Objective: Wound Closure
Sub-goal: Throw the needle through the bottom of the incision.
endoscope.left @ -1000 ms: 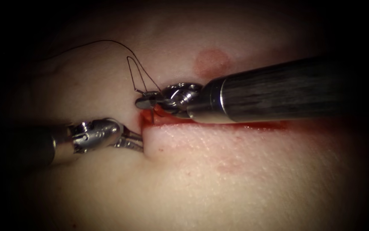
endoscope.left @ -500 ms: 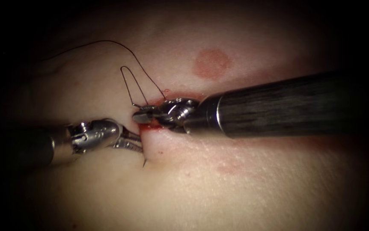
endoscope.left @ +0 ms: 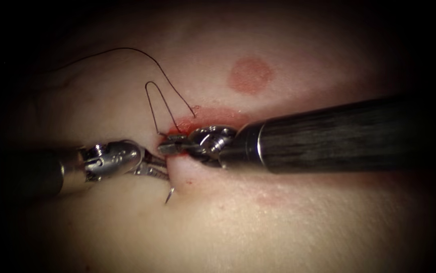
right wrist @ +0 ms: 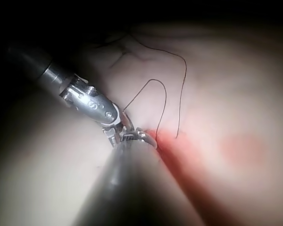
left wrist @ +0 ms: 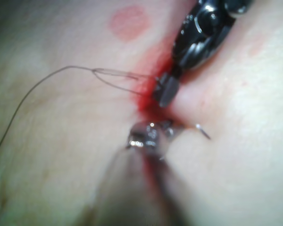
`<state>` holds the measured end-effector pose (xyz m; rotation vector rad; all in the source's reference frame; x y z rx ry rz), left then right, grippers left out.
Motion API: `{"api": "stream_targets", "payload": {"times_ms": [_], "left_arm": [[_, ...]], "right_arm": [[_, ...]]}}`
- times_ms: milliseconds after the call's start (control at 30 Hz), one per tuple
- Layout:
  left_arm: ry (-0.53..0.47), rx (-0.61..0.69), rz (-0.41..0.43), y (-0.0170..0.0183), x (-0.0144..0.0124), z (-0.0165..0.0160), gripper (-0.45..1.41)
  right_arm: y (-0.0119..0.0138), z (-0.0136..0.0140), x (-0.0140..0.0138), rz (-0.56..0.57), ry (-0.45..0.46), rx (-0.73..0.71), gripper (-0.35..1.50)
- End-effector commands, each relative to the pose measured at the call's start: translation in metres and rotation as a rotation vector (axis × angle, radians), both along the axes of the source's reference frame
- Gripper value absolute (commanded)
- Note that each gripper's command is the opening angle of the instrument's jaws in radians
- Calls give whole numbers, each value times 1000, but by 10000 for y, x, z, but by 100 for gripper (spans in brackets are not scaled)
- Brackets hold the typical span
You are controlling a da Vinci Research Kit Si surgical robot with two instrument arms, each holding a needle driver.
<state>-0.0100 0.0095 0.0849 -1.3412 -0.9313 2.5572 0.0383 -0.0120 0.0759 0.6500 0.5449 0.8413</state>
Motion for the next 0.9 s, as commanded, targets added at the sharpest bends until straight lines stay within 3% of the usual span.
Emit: {"api": "stream_targets", "payload": {"times_ms": [33,500,800,867,900], "left_arm": [[-1,1,1,-3,-6,7,-16],[-1,1,0,-1,-7,8,-16],[-1,1,0,-1,-6,8,-16],[-1,1,0,-1,-7,8,-16],[-1,1,0,-1,-7,8,-16]], "right_arm": [[-11,9,3,-8,-5,4,-35],[-49,17,-5,-44,-5,47,-35],[-40,15,-11,-38,46,-64,-35],[-32,13,-15,-27,71,-120,-18],[-27,12,-18,-26,68,-141,-18]]}}
